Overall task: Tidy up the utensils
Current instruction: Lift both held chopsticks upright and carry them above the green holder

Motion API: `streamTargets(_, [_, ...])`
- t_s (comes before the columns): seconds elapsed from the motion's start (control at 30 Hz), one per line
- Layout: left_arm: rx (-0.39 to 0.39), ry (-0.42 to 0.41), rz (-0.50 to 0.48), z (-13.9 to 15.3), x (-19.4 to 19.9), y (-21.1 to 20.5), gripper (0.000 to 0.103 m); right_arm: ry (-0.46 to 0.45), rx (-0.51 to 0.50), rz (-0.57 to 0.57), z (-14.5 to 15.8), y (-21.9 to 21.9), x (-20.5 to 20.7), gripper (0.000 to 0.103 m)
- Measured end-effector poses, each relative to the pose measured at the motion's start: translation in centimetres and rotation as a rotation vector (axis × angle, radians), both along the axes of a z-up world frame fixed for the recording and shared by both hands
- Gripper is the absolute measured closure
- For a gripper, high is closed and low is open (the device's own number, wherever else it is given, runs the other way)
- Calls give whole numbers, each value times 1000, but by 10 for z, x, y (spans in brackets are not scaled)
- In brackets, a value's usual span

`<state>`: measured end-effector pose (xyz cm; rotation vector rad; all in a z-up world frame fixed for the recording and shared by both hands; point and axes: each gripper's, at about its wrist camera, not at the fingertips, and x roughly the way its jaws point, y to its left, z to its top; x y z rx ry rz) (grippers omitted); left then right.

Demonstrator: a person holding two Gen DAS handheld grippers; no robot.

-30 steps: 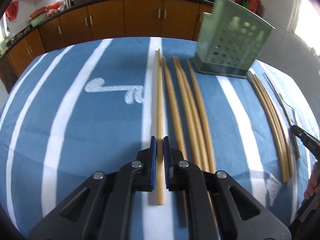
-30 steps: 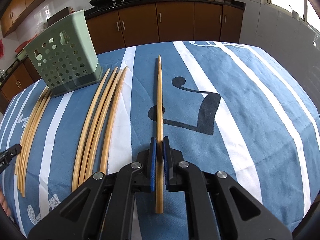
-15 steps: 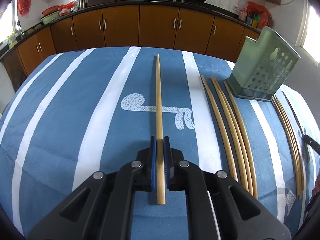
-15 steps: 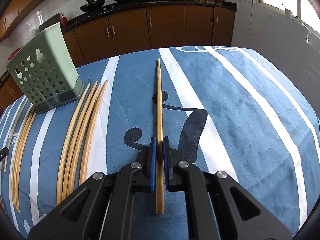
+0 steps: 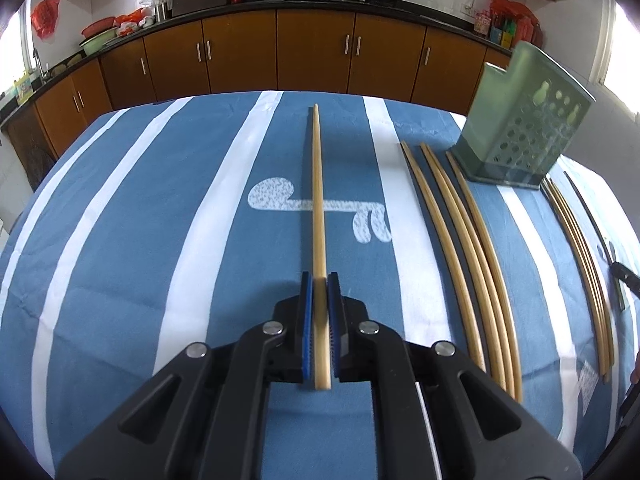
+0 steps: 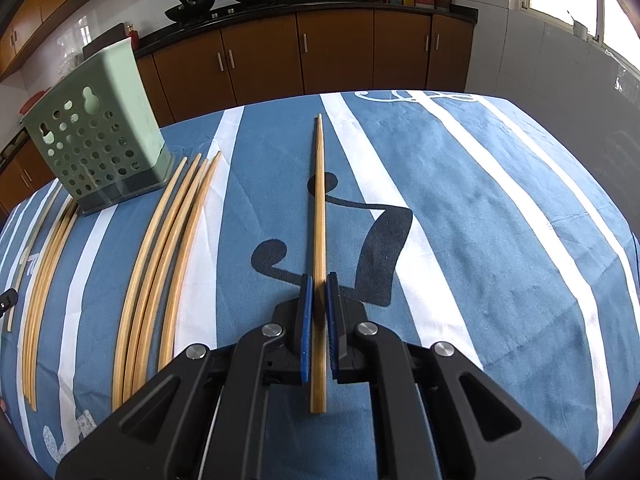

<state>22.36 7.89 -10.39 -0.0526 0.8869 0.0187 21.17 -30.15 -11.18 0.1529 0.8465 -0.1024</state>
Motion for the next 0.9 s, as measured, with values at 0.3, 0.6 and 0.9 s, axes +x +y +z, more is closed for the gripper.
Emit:
streamTargets(0.3, [27, 14, -11, 1, -12, -1, 95, -2, 32, 14, 4, -3, -10, 96])
streamTargets(0.6, [15, -108, -14, 51, -32, 6, 95, -144, 43, -1, 55, -16, -35, 96])
streamTargets(0.9, [-48, -280, 41, 115, -46, 20, 95, -289, 44, -24, 101, -23, -47, 96])
